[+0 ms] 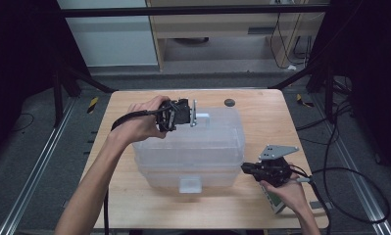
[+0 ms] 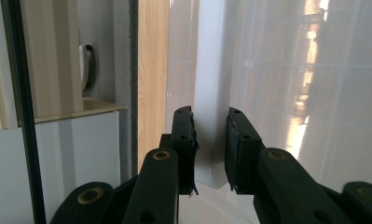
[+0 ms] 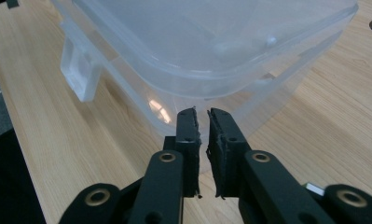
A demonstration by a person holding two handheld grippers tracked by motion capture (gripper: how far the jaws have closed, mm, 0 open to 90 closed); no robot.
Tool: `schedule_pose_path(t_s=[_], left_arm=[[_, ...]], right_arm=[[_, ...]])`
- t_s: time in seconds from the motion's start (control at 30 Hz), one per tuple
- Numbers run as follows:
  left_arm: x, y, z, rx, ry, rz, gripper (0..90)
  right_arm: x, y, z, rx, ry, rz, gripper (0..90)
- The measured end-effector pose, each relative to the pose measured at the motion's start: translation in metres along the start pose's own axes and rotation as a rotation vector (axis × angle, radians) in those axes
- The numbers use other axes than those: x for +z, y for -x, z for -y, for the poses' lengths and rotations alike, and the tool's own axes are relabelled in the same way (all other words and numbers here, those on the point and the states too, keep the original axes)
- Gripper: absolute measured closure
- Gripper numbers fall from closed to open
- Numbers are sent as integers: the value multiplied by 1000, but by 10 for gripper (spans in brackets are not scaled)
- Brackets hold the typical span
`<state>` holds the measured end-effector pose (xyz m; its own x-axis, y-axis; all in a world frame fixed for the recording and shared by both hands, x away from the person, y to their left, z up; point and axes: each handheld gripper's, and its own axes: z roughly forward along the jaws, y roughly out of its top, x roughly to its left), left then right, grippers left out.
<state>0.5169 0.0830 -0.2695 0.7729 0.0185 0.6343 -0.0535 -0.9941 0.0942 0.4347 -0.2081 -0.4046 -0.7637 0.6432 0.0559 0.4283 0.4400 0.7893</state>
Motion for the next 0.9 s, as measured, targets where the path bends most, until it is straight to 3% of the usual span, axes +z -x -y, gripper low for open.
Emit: schedule_pose_path(t_s=[0.33,0.53,0.67,0.9], left_arm=[[0,0,0,4,2,0,749],[0,2,1,-1,4,-1,741],[2,2,2,3,32,-9,702],[-6,4,3,-3,24,-15,653]], right_arm=[[3,1,-1,20,31,-9,888],[4,0,-1,17,23,-3,894],[3,0,-1,17,27,0,897],[3,0,-1,19,31,0,898]])
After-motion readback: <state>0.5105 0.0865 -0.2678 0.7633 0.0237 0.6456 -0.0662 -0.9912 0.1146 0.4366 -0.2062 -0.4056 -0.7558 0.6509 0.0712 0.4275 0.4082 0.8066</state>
